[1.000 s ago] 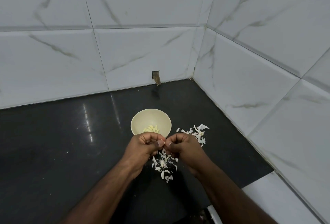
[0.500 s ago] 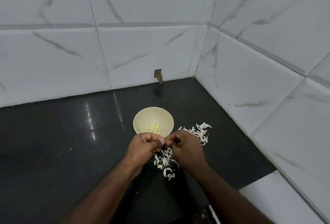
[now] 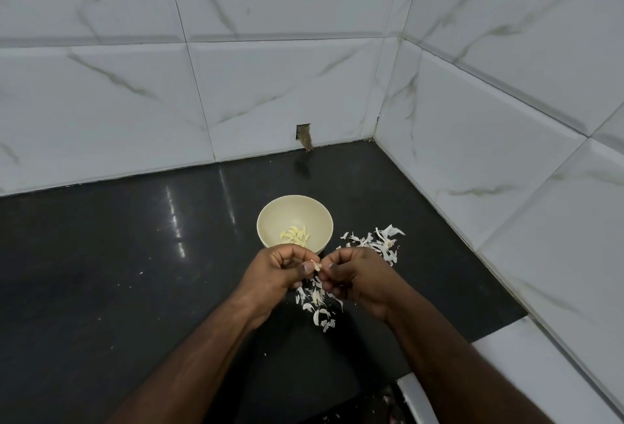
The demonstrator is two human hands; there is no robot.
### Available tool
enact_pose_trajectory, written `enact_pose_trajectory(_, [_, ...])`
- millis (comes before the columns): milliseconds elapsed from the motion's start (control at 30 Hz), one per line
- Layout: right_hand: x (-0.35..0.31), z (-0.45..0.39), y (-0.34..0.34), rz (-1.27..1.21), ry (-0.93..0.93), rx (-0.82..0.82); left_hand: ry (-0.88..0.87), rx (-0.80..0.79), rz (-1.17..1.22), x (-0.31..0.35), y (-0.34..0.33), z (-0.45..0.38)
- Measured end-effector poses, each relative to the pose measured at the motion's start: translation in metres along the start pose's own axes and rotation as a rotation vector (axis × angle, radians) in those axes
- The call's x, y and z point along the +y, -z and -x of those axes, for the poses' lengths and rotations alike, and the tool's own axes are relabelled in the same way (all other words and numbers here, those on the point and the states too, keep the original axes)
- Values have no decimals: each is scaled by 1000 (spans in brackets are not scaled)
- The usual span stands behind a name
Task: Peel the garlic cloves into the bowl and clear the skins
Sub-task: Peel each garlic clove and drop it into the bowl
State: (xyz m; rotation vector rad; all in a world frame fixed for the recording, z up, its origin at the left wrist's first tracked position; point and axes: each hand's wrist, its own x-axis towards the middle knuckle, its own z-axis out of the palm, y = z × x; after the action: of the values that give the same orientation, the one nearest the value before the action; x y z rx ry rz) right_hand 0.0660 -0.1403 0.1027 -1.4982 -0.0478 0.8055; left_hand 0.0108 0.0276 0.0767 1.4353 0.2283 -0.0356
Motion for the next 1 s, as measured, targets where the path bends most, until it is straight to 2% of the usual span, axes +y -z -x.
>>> enact_pose_trajectory(233, [9, -2, -5, 74, 155, 93, 63, 49, 134, -4, -5, 0])
enact_pose_trajectory(600, [15, -4, 3, 287, 255, 250, 80, 104, 104, -4, -8, 3])
enact_pose_trajectory(833, [15, 0, 5, 171, 225, 170, -19, 174, -158, -7, -12, 4])
enact_pose_trajectory(1000, [18, -4, 6, 286, 221, 161, -56, 153, -313, -10, -11, 4])
